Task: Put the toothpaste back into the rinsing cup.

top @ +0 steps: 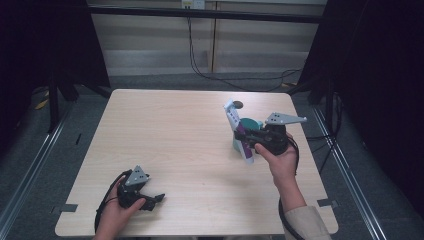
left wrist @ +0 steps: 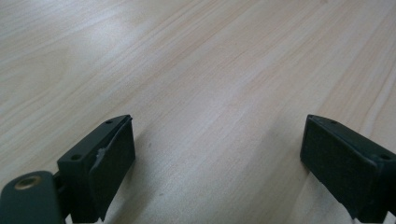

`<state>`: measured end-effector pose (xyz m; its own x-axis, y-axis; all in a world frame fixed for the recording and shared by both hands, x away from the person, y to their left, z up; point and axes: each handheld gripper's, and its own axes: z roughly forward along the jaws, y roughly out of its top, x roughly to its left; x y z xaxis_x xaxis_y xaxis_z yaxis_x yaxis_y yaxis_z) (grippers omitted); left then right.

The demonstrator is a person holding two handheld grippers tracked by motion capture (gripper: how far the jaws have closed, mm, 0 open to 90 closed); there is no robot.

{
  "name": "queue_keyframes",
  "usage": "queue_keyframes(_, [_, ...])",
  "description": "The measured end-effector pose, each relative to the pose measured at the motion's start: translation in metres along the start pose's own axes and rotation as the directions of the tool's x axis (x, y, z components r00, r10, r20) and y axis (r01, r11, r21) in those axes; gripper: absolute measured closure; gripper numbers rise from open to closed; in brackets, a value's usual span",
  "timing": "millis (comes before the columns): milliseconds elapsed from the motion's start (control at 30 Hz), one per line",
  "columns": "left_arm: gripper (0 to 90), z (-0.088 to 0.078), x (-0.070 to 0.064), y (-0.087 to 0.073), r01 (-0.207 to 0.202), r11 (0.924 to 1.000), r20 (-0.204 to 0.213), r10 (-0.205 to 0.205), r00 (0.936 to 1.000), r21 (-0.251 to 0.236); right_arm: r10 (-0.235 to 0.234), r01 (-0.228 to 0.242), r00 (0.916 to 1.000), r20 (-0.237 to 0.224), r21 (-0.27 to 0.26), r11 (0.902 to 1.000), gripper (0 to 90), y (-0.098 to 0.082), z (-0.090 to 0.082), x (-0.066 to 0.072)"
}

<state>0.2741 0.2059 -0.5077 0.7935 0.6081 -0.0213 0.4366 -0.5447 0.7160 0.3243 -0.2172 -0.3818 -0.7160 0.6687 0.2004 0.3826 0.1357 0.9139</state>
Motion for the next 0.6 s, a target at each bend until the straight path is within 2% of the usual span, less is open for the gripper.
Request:
queue_keyframes(167, [9.8,0.000,0.000,0.000,-0.001,1.0000,0.000,0.001,1.0000,0.001,0.012,-0.012,0.9999,-0.004,-0.027,0.9996,73.0,0.003,-0.002,-0.005])
queue_keyframes(600, [9.8,0.000,0.000,0.000,0.000,1.0000,0.000,0.000,1.0000,-0.001,0.015,-0.009,0.9979,0.063,-0.094,0.9956,73.1,0.014,-0.005,-0.011])
